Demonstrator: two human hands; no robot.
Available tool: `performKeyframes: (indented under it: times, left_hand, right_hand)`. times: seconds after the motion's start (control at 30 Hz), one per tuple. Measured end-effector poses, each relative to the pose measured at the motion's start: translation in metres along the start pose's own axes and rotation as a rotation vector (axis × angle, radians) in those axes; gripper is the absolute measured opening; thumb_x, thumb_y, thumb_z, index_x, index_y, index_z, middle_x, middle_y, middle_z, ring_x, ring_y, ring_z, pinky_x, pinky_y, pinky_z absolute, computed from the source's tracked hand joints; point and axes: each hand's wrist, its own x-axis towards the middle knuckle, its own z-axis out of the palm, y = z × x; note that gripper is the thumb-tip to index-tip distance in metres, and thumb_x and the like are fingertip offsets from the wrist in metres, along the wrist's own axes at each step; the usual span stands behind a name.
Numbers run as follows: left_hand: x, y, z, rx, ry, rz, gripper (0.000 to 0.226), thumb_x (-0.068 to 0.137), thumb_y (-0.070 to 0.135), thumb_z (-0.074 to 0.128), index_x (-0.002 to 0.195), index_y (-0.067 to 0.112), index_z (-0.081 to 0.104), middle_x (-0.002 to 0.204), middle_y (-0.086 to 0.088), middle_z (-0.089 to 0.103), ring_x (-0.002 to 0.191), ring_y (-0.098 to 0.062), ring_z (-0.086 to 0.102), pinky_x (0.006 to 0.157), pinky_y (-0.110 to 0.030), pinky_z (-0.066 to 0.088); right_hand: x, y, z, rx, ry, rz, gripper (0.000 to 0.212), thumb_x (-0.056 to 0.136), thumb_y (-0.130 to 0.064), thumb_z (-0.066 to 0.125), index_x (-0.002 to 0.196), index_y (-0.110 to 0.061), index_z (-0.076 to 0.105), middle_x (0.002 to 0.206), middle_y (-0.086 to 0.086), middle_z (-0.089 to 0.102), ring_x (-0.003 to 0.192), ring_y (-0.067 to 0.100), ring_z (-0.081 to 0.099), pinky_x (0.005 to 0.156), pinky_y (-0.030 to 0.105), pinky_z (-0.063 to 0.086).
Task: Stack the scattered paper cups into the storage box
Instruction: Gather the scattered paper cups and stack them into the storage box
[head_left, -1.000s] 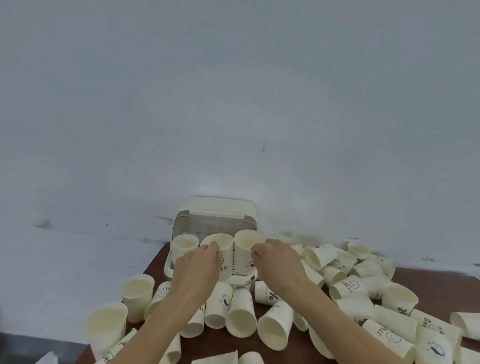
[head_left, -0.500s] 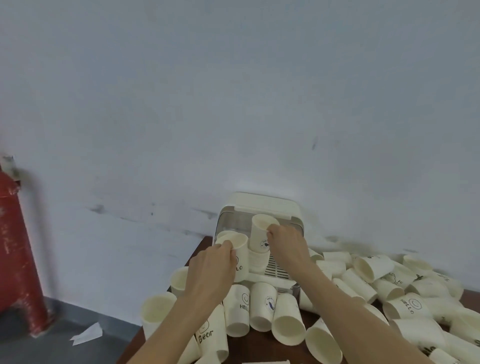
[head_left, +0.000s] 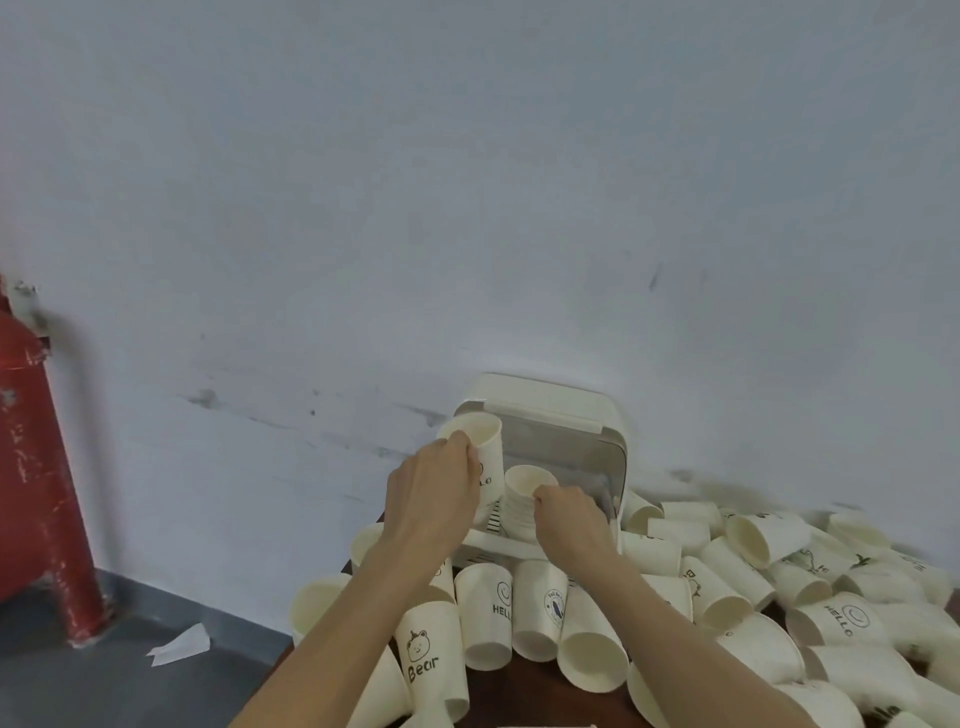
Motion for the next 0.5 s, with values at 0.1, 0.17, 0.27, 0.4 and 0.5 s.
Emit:
performKeyframes:
  times: [0.1, 0.17, 0.27, 0.4, 0.5]
  left_hand:
    - [0.014, 0.000, 0.005, 0.011, 0.057, 0.040, 0.028, 0.103, 0.028, 0.031, 0.099, 0.014, 0.054, 0.092, -0.001, 0.059, 0.078, -0.023, 0.054, 0.063, -0.033, 0.040]
    - [0.021, -0.003, 0.013, 0.013, 0.072, 0.056, 0.026, 0.103, 0.027, 0.032, 0.100, 0.014, 0.054, 0.093, -0.001, 0.058, 0.076, -0.022, 0.050, 0.061, -0.032, 0.038]
    - [0.026, -0.008, 0.025, 0.014, 0.065, 0.073, 0.024, 0.103, 0.024, 0.033, 0.101, 0.014, 0.054, 0.094, -0.002, 0.057, 0.076, -0.022, 0.048, 0.060, -0.032, 0.037]
    - [0.028, -0.016, 0.043, 0.041, -0.008, 0.085, 0.023, 0.102, 0.022, 0.034, 0.103, 0.015, 0.055, 0.096, -0.002, 0.058, 0.083, -0.024, 0.054, 0.061, -0.033, 0.038]
    - [0.029, -0.026, 0.056, 0.054, -0.072, 0.067, 0.019, 0.101, 0.018, 0.036, 0.101, 0.015, 0.055, 0.096, -0.003, 0.059, 0.083, -0.025, 0.055, 0.063, -0.035, 0.043]
  right_hand:
    - [-0.006, -0.002, 0.003, -0.025, 0.019, -0.026, 0.014, 0.091, -0.006, 0.037, 0.082, -0.012, 0.046, 0.094, 0.009, 0.062, 0.075, 0.027, 0.049, 0.059, 0.031, 0.030]
    - [-0.009, -0.004, 0.004, -0.032, 0.024, -0.040, 0.015, 0.091, -0.004, 0.036, 0.092, -0.011, 0.050, 0.098, 0.009, 0.062, 0.088, 0.030, 0.055, 0.062, 0.032, 0.029]
    - [-0.011, -0.004, 0.008, -0.024, 0.019, -0.063, 0.019, 0.091, -0.005, 0.036, 0.104, -0.010, 0.049, 0.101, 0.009, 0.061, 0.091, 0.029, 0.057, 0.063, 0.031, 0.029]
    - [-0.012, -0.004, 0.009, 0.028, -0.010, -0.056, 0.021, 0.090, -0.004, 0.037, 0.108, -0.008, 0.046, 0.101, 0.010, 0.060, 0.090, 0.029, 0.056, 0.063, 0.032, 0.030]
    - [-0.012, -0.003, 0.008, 0.043, -0.024, -0.051, 0.022, 0.089, -0.004, 0.038, 0.110, -0.008, 0.044, 0.101, 0.011, 0.060, 0.081, 0.027, 0.050, 0.062, 0.032, 0.031]
